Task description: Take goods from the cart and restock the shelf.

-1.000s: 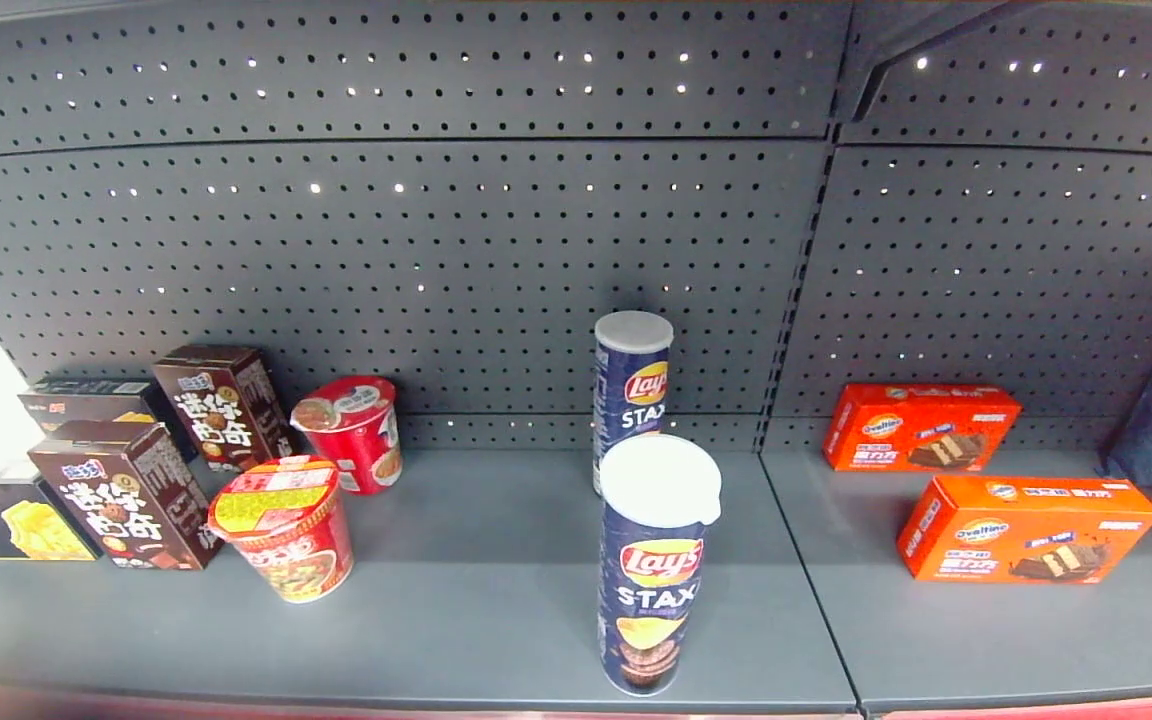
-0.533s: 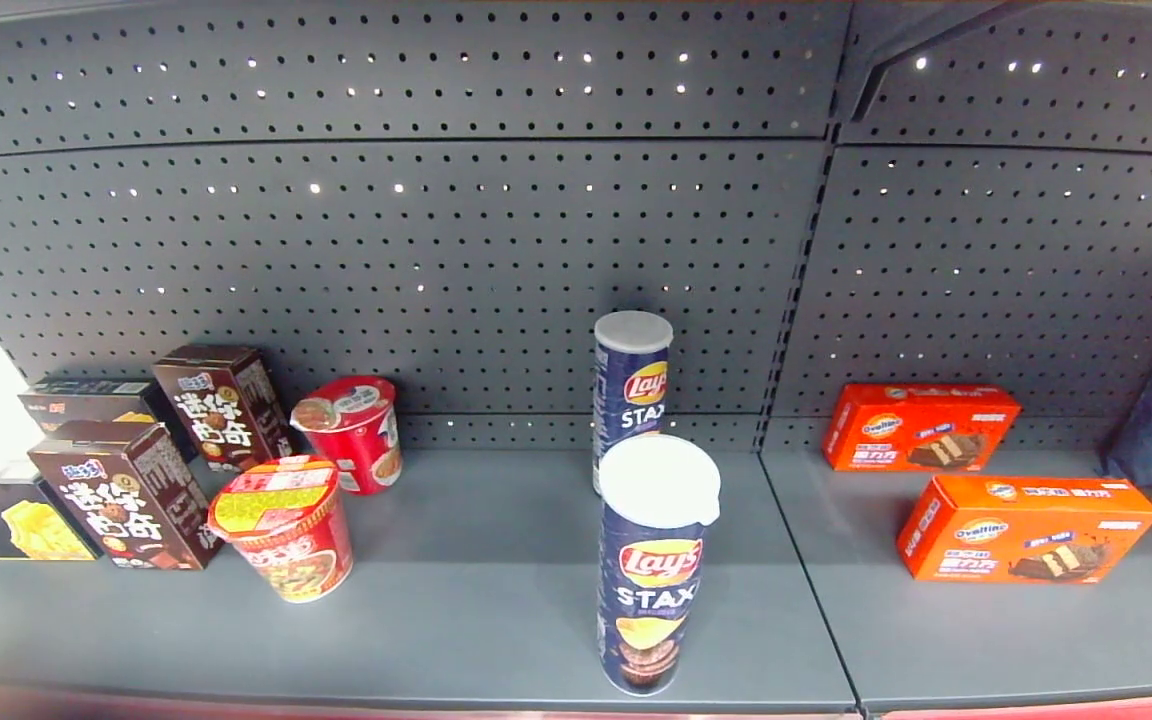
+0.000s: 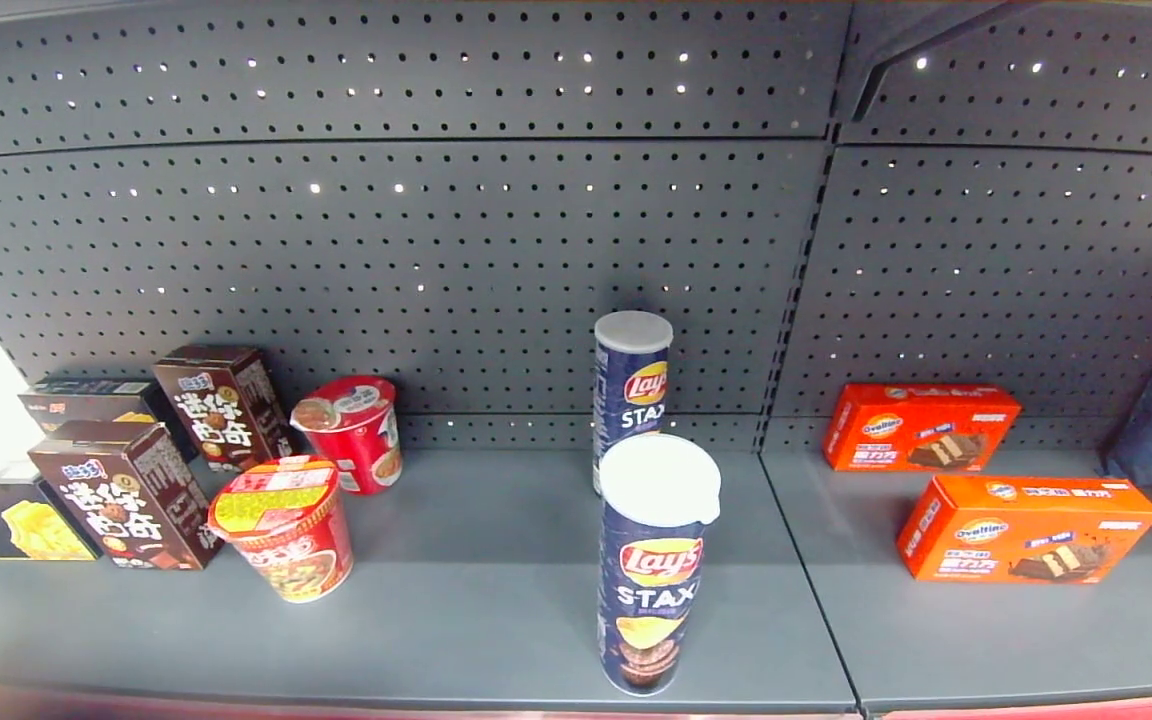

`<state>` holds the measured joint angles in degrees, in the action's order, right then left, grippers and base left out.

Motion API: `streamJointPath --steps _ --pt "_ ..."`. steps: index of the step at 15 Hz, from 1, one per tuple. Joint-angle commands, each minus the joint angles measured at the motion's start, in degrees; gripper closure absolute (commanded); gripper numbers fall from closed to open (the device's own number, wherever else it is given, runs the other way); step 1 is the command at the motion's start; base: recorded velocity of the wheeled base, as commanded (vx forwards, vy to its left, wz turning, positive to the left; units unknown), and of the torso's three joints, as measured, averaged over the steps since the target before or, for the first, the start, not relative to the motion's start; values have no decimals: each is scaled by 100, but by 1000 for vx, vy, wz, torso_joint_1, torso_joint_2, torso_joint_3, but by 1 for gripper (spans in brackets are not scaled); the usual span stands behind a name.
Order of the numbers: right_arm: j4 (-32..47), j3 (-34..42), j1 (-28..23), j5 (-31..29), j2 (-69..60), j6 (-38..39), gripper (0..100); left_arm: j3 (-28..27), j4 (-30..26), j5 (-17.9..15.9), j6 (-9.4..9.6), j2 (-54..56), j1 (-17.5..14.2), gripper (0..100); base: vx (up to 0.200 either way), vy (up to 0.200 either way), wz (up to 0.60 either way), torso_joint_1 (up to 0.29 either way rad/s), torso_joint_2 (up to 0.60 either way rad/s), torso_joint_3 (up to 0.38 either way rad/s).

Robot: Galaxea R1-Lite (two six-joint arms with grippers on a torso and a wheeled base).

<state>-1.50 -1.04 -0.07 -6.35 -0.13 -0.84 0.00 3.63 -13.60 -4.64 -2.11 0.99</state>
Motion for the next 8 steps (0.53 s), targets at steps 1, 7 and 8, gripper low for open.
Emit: streamJointPath --steps 1,7,8 --pt "-17 -2 7 600 13 14 0 0 -3 183 -80 211 -108 0 0 0 0 0 0 0" --pt "18 -19 7 -358 13 603 0 0 -64 763 227 211 -108 0 0 0 0 0 0 0" --pt "18 -11 7 -411 13 480 0 0 -64 903 236 211 -108 0 0 0 0 0 0 0"
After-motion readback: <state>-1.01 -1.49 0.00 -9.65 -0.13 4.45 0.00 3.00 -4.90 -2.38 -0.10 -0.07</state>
